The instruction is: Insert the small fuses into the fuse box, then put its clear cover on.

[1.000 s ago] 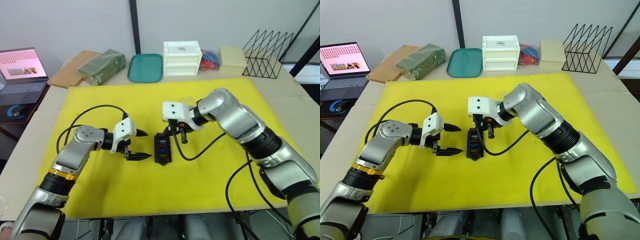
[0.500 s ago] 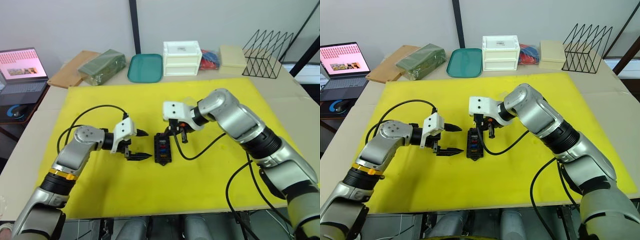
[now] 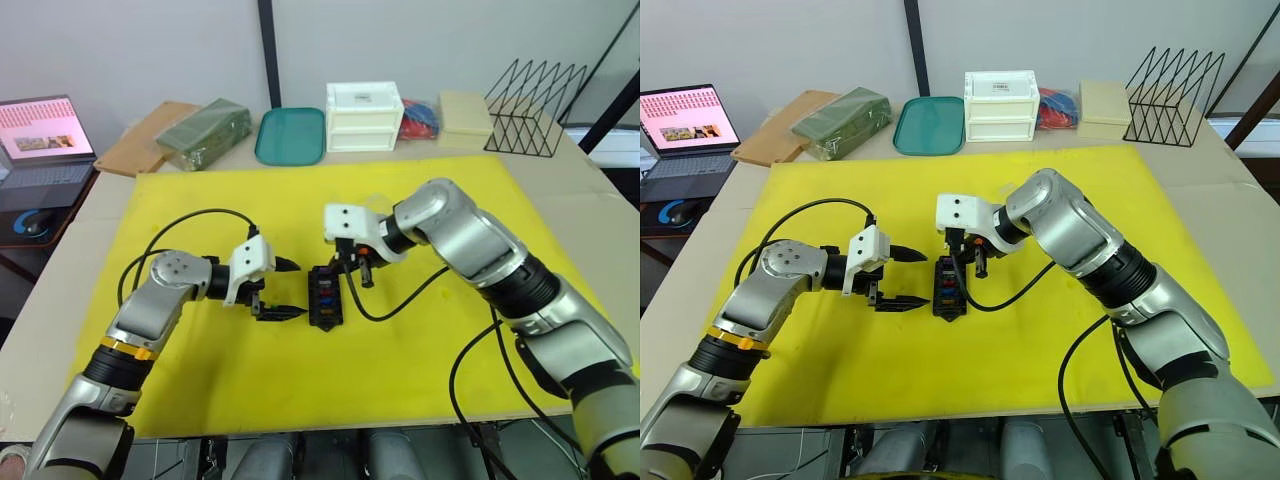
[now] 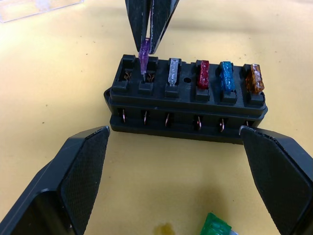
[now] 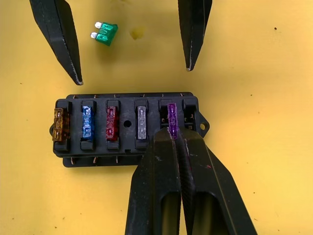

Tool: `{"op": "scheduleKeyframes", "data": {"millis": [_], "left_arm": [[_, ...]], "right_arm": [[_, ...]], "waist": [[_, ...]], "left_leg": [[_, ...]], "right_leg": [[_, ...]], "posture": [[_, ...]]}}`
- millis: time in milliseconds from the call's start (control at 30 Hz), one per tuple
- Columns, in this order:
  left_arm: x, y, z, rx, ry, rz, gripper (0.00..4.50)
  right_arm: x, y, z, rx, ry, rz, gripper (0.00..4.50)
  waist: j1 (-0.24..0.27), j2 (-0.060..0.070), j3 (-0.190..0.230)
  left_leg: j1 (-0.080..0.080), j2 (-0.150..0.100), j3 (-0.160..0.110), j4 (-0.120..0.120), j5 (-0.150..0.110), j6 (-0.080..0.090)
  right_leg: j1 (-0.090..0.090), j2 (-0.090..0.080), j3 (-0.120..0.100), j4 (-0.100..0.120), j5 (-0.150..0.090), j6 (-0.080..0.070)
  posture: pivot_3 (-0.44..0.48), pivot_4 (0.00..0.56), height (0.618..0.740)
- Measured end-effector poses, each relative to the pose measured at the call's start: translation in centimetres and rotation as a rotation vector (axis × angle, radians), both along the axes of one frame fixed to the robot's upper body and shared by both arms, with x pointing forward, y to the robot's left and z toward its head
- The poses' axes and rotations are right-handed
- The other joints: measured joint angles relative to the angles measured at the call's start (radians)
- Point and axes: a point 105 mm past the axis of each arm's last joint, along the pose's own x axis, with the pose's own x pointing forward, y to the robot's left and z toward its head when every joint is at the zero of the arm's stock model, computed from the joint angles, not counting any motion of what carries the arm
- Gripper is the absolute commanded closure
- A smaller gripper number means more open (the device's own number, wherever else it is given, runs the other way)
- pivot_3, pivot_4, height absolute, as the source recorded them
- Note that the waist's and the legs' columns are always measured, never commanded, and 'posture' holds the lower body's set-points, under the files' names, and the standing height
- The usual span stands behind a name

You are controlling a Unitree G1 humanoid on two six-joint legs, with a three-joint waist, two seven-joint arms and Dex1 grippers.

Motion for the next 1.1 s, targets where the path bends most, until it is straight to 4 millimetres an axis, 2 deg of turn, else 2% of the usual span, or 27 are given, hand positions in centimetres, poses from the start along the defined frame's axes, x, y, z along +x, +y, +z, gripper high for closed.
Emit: {"op": "scheduleKeyframes", "data": {"millis": [1100], "left_arm": [[0.05, -0.10, 0.12, -0.005, -0.014, -0.001, 0.03]], "right_arm": [[-0.21, 0.29, -0.05, -0.017, -0.009, 0.025, 4.50]], "waist": [[0.000, 0.000, 0.000]], "left_leg": [[0.000, 0.000, 0.000, 0.000, 0.000, 0.000]], "right_leg": [[0.000, 0.000, 0.000, 0.000, 0.000, 0.000]], "posture": [[0.000, 0.150, 0.740]]}}
